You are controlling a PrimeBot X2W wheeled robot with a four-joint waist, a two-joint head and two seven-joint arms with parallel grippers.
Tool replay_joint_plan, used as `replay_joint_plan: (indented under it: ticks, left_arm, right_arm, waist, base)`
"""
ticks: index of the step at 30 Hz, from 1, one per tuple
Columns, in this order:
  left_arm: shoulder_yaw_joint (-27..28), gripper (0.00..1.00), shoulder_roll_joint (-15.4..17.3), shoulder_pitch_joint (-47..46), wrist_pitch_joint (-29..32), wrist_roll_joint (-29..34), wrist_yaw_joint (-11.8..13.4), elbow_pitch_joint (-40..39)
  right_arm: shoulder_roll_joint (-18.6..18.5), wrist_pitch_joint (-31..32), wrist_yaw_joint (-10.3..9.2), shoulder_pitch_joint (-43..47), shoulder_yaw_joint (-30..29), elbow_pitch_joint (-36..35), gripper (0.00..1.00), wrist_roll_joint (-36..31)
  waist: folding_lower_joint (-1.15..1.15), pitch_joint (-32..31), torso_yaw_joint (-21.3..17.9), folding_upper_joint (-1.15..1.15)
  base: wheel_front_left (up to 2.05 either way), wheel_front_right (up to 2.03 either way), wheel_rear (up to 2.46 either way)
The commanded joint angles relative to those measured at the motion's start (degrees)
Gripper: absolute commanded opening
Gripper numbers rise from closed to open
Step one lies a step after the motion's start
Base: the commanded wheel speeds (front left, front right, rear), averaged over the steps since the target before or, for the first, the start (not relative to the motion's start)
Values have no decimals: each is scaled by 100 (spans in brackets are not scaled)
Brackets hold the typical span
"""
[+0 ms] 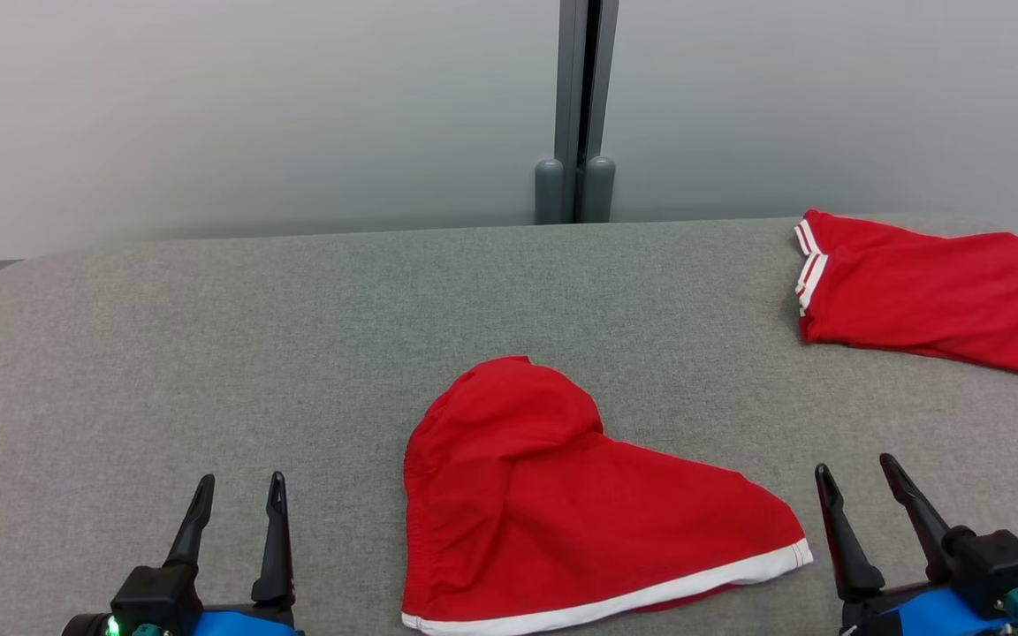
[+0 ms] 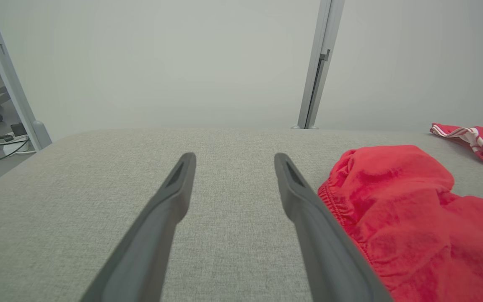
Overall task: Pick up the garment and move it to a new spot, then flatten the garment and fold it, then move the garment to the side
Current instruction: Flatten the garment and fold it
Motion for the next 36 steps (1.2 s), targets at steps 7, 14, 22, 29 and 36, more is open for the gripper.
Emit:
replay_joint_plan:
  ticks: [7,14,22,29,36]
  left_arm:
    - [-24,100,-5,55,-14,77,-9,-66]
    - [27,100,4,116,-14,184,4,-208]
    - [95,100,7,193,-14,259,65,-307]
    - [99,100,3,202,-14,274,99,-277]
    - [117,100,38,138,-14,283,83,-235]
  right_arm:
    - [366,-27,1,-61,64,-460,100,-156]
    - [580,-28,1,-9,344,-502,100,-269]
    - [681,-28,1,184,70,-512,100,-325]
    - [707,-28,1,229,-35,-513,100,-331]
    - [712,-28,1,221,-26,-476,100,-325]
  waist:
    - [0,-54,55,0]
    - [0,-111,156,0]
    - [0,-159,240,0]
    - [0,-179,229,0]
    - [0,-179,214,0]
  base:
    - [0,0,0]
    - [0,0,0]
    - [0,0,0]
    - [0,0,0]
    - [0,0,0]
